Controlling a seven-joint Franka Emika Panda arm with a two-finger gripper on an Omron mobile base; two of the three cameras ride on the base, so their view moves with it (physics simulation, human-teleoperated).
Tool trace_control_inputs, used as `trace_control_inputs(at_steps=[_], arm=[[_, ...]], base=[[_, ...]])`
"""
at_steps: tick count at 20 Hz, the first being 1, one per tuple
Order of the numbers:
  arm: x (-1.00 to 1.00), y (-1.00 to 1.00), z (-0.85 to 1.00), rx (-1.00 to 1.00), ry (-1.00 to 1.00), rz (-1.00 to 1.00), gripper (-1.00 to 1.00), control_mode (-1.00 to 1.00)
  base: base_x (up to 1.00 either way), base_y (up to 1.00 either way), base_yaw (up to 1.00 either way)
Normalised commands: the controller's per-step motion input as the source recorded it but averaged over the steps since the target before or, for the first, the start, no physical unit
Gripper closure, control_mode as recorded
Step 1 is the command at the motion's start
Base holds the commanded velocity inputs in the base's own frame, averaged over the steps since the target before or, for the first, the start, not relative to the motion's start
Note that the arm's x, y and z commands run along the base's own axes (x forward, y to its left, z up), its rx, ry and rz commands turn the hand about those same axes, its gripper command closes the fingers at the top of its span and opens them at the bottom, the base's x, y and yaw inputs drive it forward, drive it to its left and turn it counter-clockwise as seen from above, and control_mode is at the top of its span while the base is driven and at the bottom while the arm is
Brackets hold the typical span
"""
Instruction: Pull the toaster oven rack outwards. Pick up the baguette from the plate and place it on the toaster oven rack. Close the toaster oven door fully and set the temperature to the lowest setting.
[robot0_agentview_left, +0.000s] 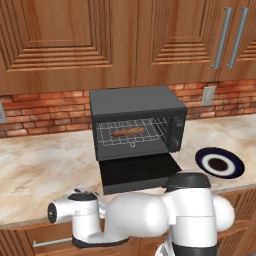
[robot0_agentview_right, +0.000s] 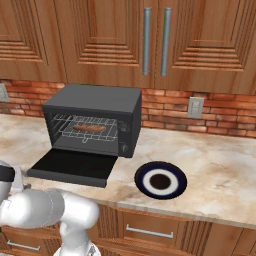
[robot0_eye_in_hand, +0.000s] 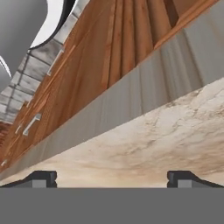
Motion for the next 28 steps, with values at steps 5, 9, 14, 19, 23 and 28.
trace_control_inputs(at_steps=[5, 9, 14, 19, 23, 28], arm=[[0.00, 0.00, -0.15, -0.03, 0.00, -0.03, -1.00, -1.00], [0.02, 0.00, -0.08, 0.00, 0.00, -0.03, -1.00, -1.00], [0.05, 0.00, -0.06, 0.00, 0.00, -0.03, -1.00, -1.00], [0.00, -0.02, -0.04, 0.00, -0.02, 0.00, -1.00, -1.00], [0.00, -0.15, 0.00, 0.00, -0.06, -0.01, -1.00, -1.00], [0.00, -0.21, 0.00, 0.00, -0.02, -0.02, -1.00, -1.00]], base=[[0.00, 0.00, 0.00], [0.00, 0.00, 0.00], [0.00, 0.00, 0.00], [0.00, 0.00, 0.00], [0.00, 0.00, 0.00], [0.00, 0.00, 0.00]])
